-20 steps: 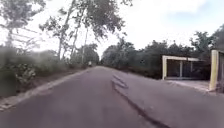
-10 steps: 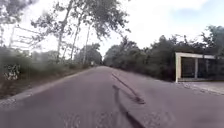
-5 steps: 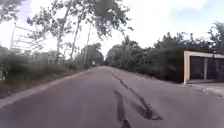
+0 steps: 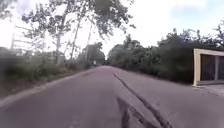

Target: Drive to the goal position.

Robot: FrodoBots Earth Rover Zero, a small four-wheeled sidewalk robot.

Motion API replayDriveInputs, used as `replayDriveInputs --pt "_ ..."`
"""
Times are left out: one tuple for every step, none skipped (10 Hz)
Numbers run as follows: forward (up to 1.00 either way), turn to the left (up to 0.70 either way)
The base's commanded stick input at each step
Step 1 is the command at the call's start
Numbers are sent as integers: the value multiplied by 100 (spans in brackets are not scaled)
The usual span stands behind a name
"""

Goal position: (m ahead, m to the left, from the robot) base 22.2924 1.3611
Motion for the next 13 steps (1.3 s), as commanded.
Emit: replayDriveInputs --pt "100 0" --pt "100 0" --pt "100 0" --pt "100 0" --pt "100 0" --pt "100 0" --pt "100 0" --pt "100 0" --pt "100 0" --pt "100 0" --pt "100 0" --pt "100 5" --pt "100 24"
